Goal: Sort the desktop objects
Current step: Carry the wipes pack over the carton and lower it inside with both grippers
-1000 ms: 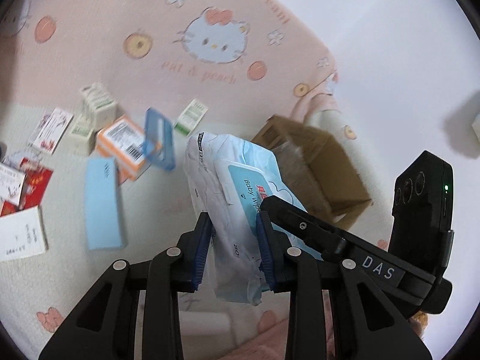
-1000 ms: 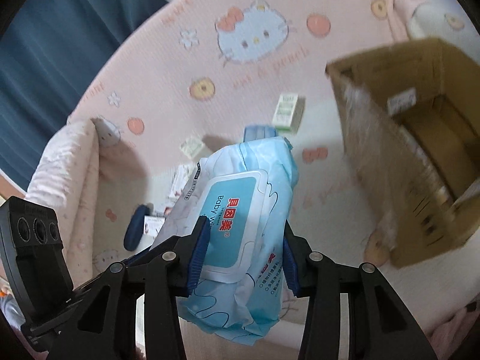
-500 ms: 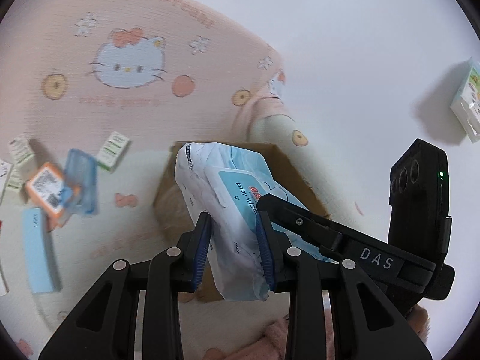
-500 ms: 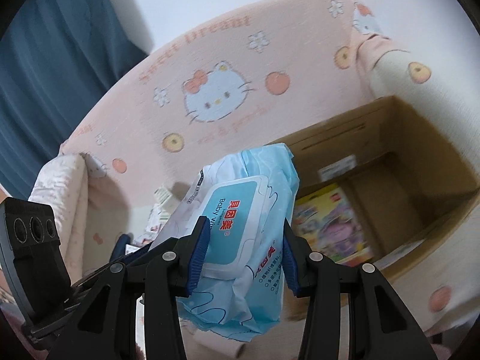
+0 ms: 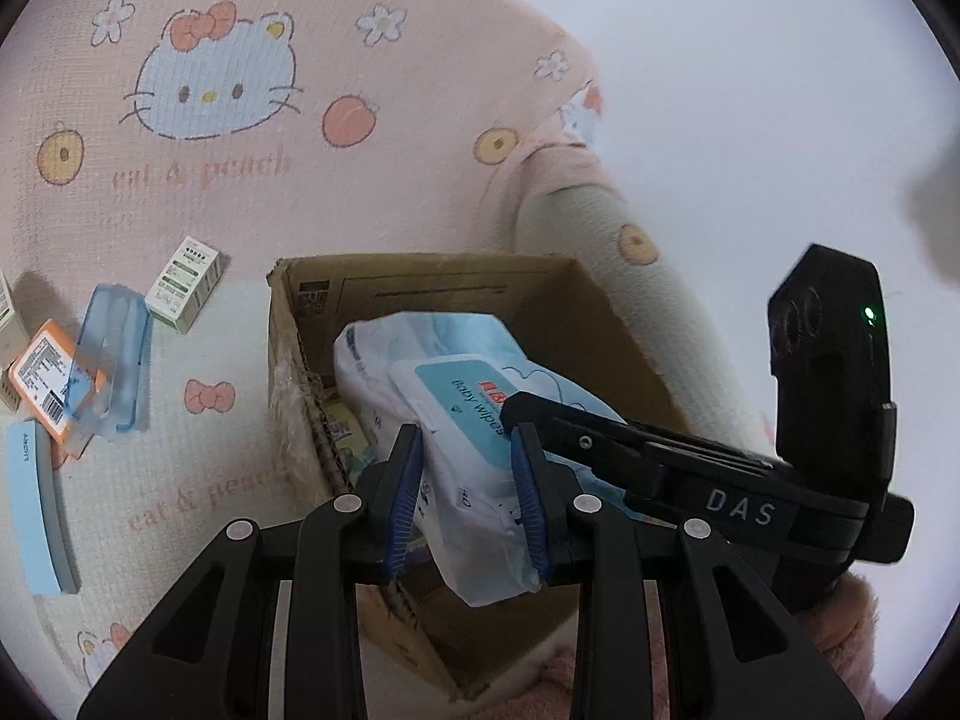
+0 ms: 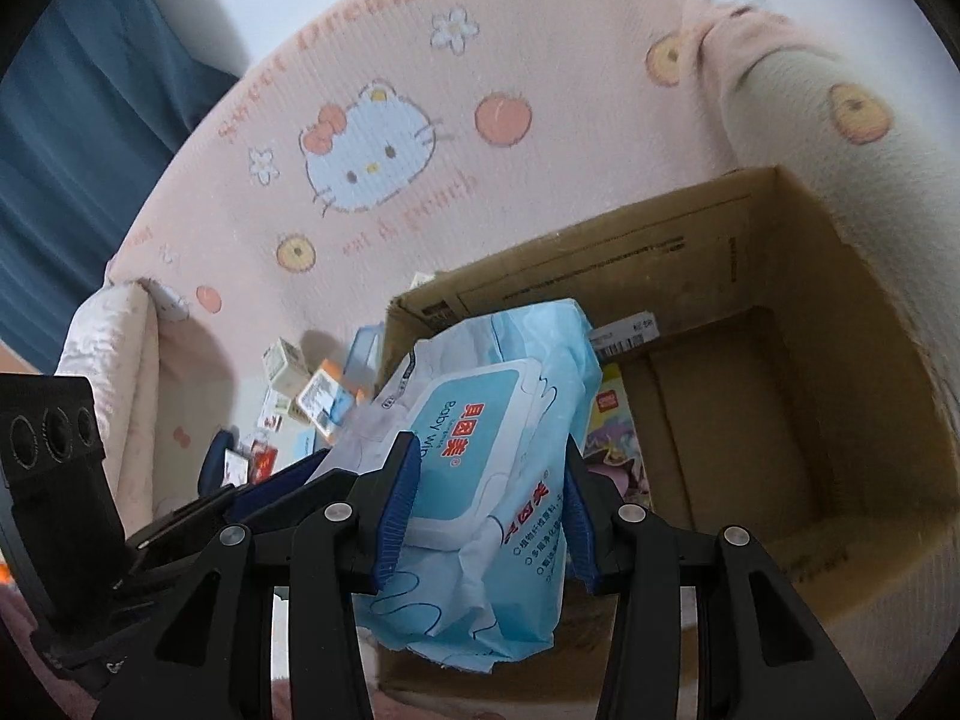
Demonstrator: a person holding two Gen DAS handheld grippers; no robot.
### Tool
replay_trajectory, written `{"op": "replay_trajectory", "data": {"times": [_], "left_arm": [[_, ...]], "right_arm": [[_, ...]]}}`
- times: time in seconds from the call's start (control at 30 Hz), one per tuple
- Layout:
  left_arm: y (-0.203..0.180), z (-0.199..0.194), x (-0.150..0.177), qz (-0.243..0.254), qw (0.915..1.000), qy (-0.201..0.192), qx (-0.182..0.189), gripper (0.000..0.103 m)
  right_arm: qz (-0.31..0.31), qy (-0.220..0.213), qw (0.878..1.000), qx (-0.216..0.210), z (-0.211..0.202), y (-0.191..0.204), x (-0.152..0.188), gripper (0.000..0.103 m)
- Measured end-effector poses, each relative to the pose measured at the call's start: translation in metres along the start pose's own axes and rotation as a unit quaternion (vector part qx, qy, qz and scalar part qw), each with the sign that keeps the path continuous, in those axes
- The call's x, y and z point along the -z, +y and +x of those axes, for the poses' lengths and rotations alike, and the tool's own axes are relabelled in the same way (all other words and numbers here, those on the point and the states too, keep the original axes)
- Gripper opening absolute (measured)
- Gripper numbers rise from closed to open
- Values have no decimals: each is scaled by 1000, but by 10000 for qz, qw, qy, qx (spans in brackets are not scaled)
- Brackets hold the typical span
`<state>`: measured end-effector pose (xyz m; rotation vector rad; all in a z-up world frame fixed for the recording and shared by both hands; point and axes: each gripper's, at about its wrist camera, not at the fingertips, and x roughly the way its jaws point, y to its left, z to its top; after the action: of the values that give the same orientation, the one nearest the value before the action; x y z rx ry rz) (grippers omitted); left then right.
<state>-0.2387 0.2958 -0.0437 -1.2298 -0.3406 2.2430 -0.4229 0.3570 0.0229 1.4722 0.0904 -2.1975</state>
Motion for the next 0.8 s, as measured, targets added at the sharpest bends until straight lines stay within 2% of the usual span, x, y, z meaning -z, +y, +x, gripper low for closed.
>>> {"op": "replay_trajectory", "data": {"times": [0.13, 0.17, 0.2, 0.23, 0.37, 0.5, 0.57, 0.67, 0.73, 0.77, 0.8], "left_arm": [[-3, 17, 1, 185, 9993, 274, -186, 33], [-4, 19, 1, 292, 9991, 280, -131, 25], [-7, 21, 0, 376, 9987, 308, -154, 25], [-8, 22, -2, 452, 9982, 311, -240, 25], [-8, 21, -10, 555, 9973, 240, -425, 25], [1, 24, -11, 446, 9969, 378, -519, 25], [6, 27, -10, 382, 9969, 502, -470, 25], [8, 36, -8, 303, 9959, 771, -351, 26], [6, 42, -7, 326, 9953, 869, -257, 26], [3, 45, -8, 360, 9950, 906, -213, 26], [0, 48, -10, 391, 9945, 951, -190, 26]], "right_arm": [[-142, 446, 9988, -142, 24, -16, -3, 42], [-178, 592, 9980, -130, 31, -19, -3, 40], [-225, 746, 9969, -146, 39, -22, -2, 35], [-243, 973, 9948, -182, 48, -23, -1, 35], [-488, 1314, 9899, 191, 57, -24, -2, 35], [-98, 1330, 9909, 210, 48, -34, -9, 35], [89, 1398, 9887, 527, 48, -40, -15, 35], [660, 1797, 9759, 1048, 61, -60, -18, 35], [901, 2030, 9661, 1320, 73, -72, -16, 25], [990, 2074, 9632, 1394, 75, -76, -12, 16], [1189, 2180, 9578, 1449, 81, -81, -8, 14]]}}
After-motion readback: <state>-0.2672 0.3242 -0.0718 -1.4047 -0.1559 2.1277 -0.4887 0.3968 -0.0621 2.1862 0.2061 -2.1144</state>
